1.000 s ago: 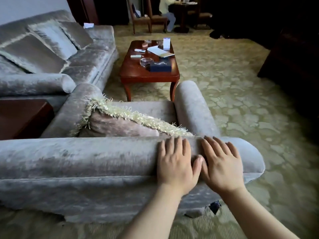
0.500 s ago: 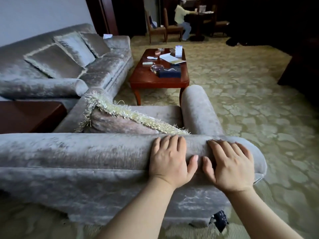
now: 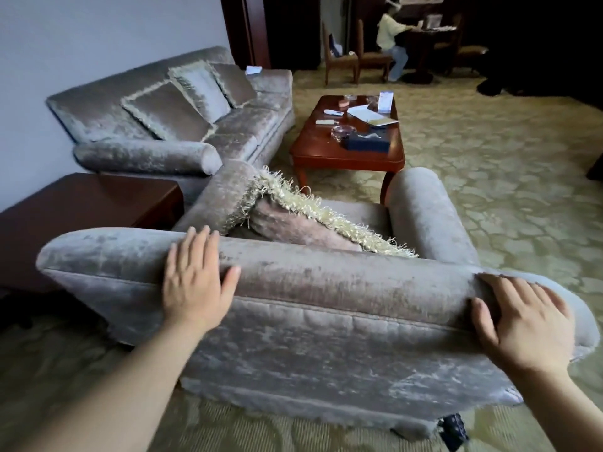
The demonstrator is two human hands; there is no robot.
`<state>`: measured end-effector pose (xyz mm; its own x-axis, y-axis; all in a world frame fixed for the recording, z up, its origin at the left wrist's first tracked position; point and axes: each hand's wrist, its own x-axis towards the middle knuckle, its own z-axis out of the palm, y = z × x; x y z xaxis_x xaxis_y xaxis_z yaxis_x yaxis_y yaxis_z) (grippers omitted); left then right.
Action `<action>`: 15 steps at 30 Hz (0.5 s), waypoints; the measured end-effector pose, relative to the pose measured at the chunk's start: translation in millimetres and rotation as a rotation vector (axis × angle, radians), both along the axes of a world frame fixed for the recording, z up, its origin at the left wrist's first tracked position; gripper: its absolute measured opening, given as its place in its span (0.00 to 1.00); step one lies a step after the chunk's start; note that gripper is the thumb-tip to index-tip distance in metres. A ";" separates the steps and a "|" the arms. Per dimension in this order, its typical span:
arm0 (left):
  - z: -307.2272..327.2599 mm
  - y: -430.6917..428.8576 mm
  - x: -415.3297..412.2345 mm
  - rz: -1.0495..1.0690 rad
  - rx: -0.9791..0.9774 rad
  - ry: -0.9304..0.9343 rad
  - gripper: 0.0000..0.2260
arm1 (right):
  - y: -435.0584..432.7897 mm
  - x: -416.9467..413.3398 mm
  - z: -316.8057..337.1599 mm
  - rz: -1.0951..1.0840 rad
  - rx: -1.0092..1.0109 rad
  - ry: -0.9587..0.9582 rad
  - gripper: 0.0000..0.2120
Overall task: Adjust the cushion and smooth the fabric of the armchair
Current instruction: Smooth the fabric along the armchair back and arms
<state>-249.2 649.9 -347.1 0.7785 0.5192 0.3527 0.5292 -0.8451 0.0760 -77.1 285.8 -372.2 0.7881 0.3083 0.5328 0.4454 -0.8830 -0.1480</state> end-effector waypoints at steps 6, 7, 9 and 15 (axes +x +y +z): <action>-17.1 57.6 -8.2 -0.080 0.039 -0.054 0.28 | 83.4 -18.6 22.9 -0.183 0.069 0.132 0.27; -19.5 59.9 -7.8 -0.097 0.041 -0.096 0.27 | 115.2 -29.0 24.6 -0.129 0.041 0.120 0.28; -23.1 66.3 -8.4 -0.130 0.038 -0.146 0.27 | 192.2 -58.6 23.6 0.018 -0.041 0.137 0.29; -9.3 110.3 -18.6 -0.330 -0.204 -0.328 0.17 | 398.6 -128.4 32.7 0.178 -0.009 0.248 0.28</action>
